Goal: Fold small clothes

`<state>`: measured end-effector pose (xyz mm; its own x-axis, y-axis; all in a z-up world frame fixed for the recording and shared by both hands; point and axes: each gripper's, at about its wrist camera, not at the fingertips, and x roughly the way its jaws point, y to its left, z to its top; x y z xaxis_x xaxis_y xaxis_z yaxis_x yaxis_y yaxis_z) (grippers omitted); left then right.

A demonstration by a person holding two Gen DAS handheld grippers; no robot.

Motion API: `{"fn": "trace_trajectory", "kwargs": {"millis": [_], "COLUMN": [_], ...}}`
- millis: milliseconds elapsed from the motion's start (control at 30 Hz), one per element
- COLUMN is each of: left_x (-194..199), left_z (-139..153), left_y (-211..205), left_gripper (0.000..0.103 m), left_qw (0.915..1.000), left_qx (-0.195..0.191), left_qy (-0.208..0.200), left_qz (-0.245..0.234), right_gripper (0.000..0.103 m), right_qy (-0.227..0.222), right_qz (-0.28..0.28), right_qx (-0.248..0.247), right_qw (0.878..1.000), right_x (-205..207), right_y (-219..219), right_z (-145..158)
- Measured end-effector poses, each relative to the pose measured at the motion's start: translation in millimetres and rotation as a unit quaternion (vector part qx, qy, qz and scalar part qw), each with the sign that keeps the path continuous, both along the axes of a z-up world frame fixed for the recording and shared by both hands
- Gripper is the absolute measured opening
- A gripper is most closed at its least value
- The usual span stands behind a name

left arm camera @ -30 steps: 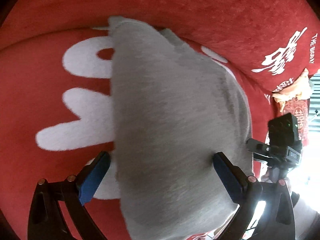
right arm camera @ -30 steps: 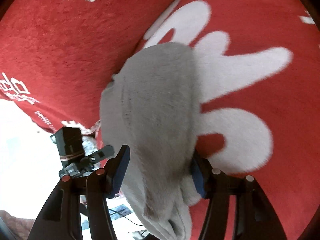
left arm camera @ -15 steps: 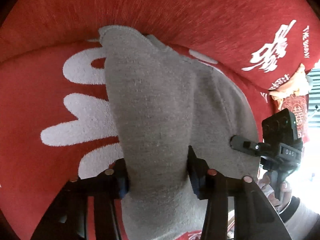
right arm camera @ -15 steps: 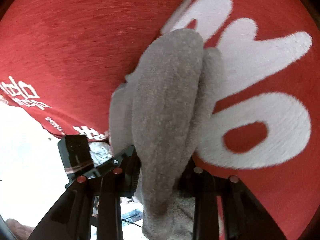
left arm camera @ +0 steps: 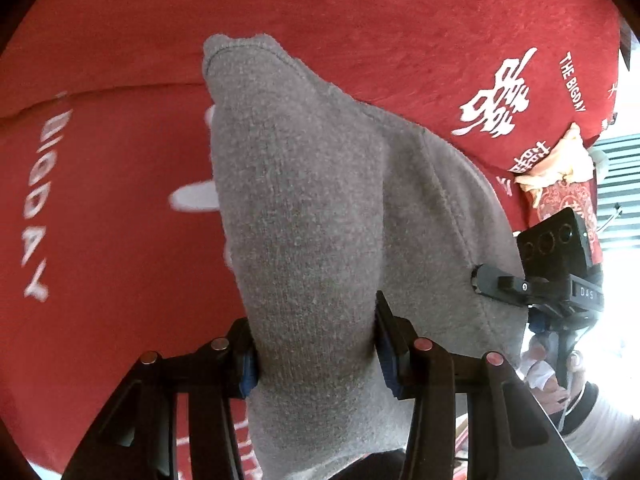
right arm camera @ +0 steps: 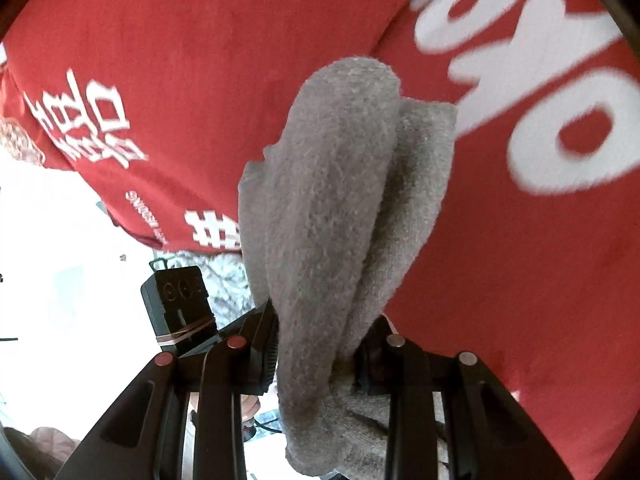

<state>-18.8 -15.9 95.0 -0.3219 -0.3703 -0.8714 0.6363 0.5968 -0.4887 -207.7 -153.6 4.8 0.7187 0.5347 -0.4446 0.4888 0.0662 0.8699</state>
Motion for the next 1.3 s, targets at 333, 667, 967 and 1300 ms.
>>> {"fn": "trace_trajectory", "kwargs": {"millis": [333,667,967,1300], "left_x": [20,23,11,-7], "left_z": [-48,-11,-30,-3], "left_y": [90,113,103,130], "left_gripper": [0.049,0.049,0.063,0.063], "left_qw": [0.9951,0.9879,0.97,0.9689], "left_qx": [0.088,0.076,0.126,0.146], "left_qy": [-0.009,-0.11,-0.205,-0.198], "left_qz": [0.044,0.079,0.033,0.023], "right_gripper": [0.038,0.009,0.014,0.014], "right_qy": [0.102,0.171,0.245,0.215], "right_qz": [0.054,0.053,0.113,0.121], "right_qx": [-0.022,-0.158,-0.26,-0.281], "right_qw": [0.993,0.971,0.927,0.927], "right_x": [31,25,28,6], "right_y": [61,44,43,82], "right_z": [-38,0,-27,32]}}
